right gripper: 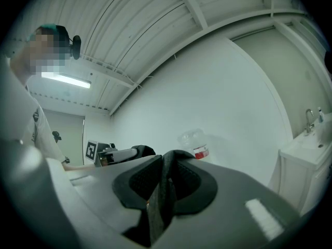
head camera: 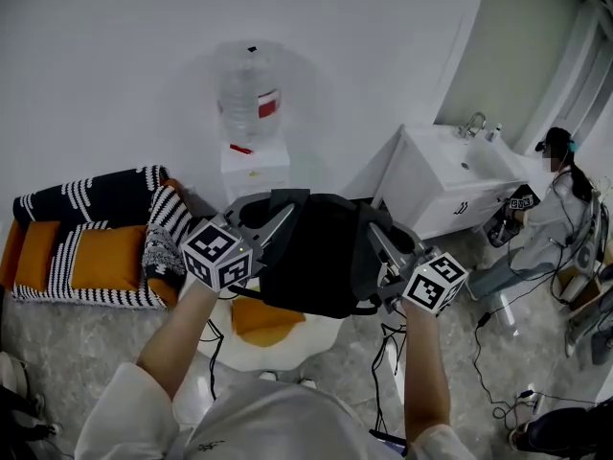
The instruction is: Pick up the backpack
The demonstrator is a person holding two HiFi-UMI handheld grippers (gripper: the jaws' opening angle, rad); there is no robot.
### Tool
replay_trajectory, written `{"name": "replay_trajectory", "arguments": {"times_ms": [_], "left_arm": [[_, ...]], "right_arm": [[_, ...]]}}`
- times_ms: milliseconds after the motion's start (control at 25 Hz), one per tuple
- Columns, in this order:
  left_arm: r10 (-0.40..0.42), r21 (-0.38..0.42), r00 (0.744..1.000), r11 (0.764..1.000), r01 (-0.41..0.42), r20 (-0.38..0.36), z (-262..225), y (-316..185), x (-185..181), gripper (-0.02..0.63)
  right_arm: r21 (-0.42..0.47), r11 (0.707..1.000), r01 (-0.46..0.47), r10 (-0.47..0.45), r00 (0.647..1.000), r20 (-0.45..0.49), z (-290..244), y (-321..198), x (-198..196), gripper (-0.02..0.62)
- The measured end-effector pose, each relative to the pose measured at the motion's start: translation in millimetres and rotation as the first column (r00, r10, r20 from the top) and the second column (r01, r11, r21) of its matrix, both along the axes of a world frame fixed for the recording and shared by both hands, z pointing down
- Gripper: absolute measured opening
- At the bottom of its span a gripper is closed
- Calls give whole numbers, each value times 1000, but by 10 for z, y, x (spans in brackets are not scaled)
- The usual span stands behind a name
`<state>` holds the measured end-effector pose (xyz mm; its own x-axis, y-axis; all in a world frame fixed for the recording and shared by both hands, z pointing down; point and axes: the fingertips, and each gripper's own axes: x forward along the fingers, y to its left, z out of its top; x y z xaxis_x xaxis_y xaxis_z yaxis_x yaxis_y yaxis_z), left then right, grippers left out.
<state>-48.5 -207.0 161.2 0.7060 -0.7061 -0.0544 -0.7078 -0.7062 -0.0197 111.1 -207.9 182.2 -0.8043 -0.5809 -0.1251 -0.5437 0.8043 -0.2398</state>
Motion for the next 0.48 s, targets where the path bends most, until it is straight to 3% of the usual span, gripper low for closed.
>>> {"name": "replay_trajectory", "arguments": {"times_ms": [480], "left_arm": [[-1, -4, 1000, 1000, 1, -4, 13, -13, -71, 64]], "right_arm": [[-7, 1000, 6, -6, 1000, -11, 41, -13, -74, 58]]}}
